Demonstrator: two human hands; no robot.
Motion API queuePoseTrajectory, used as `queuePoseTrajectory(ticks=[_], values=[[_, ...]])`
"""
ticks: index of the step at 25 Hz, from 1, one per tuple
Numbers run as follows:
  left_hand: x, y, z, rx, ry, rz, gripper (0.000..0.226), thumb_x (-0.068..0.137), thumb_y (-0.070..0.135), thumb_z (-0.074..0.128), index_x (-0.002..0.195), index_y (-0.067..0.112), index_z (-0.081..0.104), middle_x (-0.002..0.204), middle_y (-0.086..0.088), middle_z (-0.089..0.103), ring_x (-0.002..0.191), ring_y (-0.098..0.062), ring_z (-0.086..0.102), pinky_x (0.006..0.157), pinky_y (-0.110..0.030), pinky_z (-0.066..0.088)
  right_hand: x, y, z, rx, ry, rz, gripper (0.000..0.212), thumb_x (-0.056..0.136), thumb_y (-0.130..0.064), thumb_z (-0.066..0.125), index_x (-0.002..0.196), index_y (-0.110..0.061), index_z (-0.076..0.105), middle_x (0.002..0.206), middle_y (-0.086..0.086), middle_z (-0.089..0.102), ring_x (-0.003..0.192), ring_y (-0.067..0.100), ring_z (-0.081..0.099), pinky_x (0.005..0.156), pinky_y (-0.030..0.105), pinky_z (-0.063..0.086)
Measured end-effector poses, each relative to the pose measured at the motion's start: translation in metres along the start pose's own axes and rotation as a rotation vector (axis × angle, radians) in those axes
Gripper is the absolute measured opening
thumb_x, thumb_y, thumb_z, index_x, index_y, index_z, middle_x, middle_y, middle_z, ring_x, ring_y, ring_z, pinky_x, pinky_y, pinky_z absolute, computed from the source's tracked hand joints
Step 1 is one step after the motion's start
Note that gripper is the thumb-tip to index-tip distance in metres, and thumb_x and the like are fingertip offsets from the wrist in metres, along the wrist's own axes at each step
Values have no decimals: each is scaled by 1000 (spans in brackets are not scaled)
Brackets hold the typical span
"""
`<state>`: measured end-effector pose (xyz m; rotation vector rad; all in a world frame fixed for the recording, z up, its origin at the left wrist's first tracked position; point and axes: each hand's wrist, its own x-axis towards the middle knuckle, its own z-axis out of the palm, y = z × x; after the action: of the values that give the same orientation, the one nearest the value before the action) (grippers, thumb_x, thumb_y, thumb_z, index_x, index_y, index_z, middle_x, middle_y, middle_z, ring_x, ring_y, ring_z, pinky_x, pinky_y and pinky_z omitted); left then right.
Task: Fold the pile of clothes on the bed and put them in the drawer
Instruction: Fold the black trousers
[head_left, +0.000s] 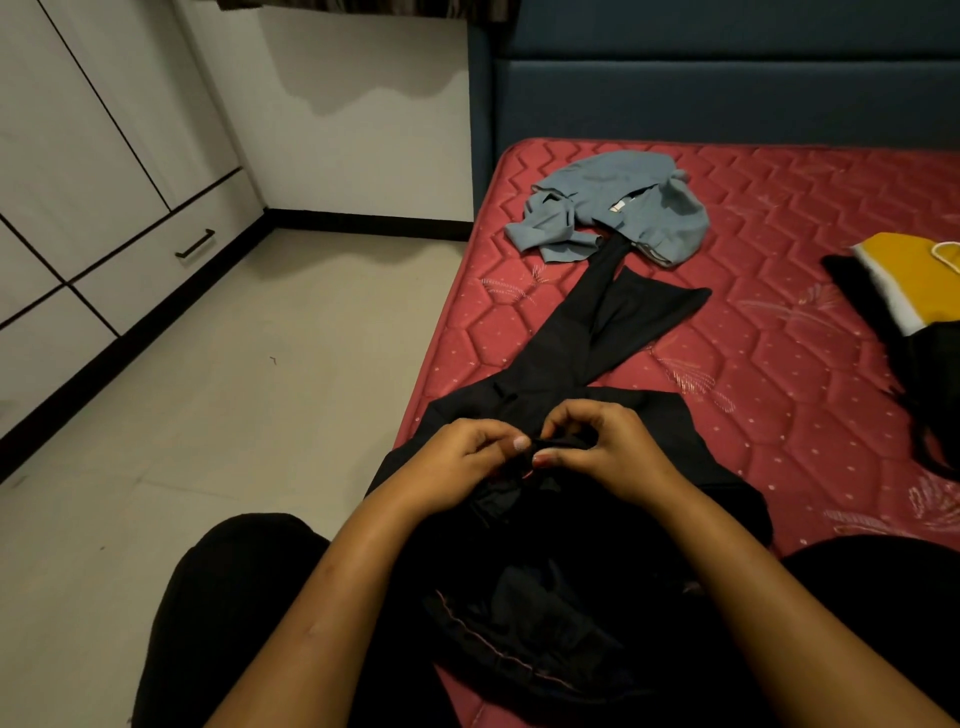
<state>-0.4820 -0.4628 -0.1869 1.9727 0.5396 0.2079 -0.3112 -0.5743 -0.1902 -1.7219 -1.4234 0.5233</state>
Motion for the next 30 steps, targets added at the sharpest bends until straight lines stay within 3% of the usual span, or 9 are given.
queuePoseTrajectory(ticks=[2,5,12,15,20,24,26,28,30], values=[[-2,3,1,-68,-51,-35,28,80,40,72,101,22,70,92,5,69,86,3,62,84,-21,47,-1,-2,-1,-43,-11,12,38,66,-25,86,92,-33,59,68,-9,56,64,-2,52,62,10,38],[-1,6,2,-52,-70,-18,39,78,12,78,115,16,68,107,8,70,99,5,64,90,-13,46,-1,1,-3,-100,-26,42,38,66,-25,86,93,-35,61,63,-9,53,62,-3,52,57,9,36],[-2,-2,-5,-56,-55,47,29,84,6,71,101,29,69,96,12,72,94,1,64,87,-19,46,-5,6,-5,-23,2,45,44,73,-12,81,98,-32,50,62,-5,56,52,1,47,54,11,36],[-6,-11,-8,-47,-20,59,26,84,14,69,108,25,68,102,14,71,100,0,64,92,-20,46,-7,12,-9,-57,-18,8,40,76,1,71,84,-32,51,70,-6,62,62,3,56,61,14,42],[-7,-13,-13,-18,-35,36,37,90,4,63,124,17,60,116,13,65,108,6,58,99,-15,40,-9,14,-18,-166,-8,-4,30,76,-13,72,78,-41,60,77,-19,67,80,-3,64,76,19,49],[-10,-13,-20,-145,-68,-27,30,88,-1,63,111,19,64,100,13,70,97,3,62,91,-16,44,-12,12,-21,-233,-15,-17,9,81,-26,68,82,-34,64,83,-19,68,82,-2,64,77,29,52],[-12,-9,-21,-110,-85,-48,26,86,4,68,102,24,65,98,11,68,92,5,61,88,-15,44,-12,7,-17,-283,-24,-43,15,82,-40,60,96,-33,61,89,-19,68,85,1,65,76,33,53],[-13,2,-15,-46,-120,-55,9,85,22,71,86,29,66,90,7,62,85,1,58,82,-14,43,-11,3,-12,-305,-34,-82,23,81,-46,53,101,-35,56,93,-18,68,87,1,65,74,33,53],[-8,11,-1,-23,-113,-59,21,80,46,69,73,28,61,76,5,55,74,-6,53,72,-22,42,-9,-1,-7,-333,-55,-107,26,79,-49,47,100,-35,55,93,-16,68,86,3,65,73,34,53]])
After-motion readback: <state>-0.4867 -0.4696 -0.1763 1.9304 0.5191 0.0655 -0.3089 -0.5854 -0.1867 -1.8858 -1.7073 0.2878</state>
